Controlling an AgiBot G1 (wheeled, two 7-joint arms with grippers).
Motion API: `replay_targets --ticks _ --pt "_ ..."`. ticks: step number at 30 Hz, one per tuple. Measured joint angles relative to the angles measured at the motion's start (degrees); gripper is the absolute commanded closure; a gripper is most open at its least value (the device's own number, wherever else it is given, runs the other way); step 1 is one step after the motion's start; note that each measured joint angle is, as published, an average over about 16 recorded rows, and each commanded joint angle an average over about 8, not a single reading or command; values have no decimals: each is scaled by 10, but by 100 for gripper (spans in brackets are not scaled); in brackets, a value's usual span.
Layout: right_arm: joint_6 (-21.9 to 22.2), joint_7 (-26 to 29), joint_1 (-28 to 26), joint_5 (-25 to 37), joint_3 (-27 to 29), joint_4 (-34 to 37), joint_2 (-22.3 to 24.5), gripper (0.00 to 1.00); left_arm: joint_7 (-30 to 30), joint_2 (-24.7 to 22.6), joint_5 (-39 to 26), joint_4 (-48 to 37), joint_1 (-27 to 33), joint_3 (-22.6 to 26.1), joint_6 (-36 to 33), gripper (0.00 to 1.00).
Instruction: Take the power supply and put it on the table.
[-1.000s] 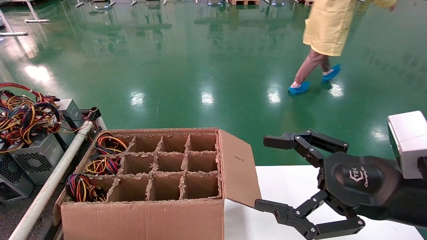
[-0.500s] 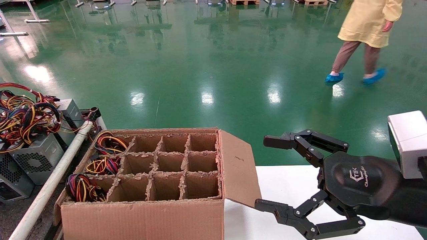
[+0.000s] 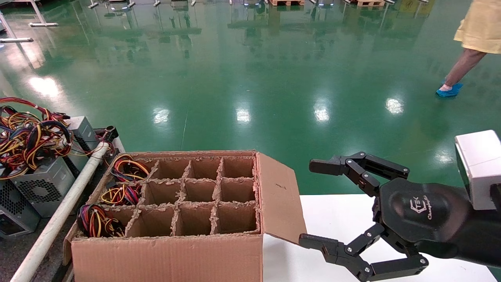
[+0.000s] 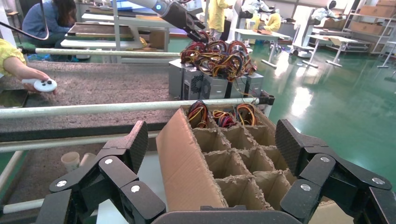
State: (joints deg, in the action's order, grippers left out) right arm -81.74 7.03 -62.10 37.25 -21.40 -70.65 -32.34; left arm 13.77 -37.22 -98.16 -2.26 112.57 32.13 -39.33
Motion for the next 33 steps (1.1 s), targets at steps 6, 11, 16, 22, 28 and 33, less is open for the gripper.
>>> replay_targets --ticks 6,11,16,22,28,33 --pt "0 0 0 0 0 0 0 0 -20 -5 -17 -12 24 12 -19 0" --pt "0 0 0 0 0 0 0 0 -29 -9 -23 -19 38 16 -28 0" --pt "0 0 0 0 0 0 0 0 -34 -12 -31 -28 49 23 -32 0" --pt "0 0 0 0 0 0 0 0 -40 -16 -47 -44 64 34 -38 0" --pt "0 0 0 0 0 0 0 0 -36 -19 -65 -59 78 47 -51 0" --pt "0 0 0 0 0 0 0 0 -21 -21 -75 -69 86 54 -63 0"
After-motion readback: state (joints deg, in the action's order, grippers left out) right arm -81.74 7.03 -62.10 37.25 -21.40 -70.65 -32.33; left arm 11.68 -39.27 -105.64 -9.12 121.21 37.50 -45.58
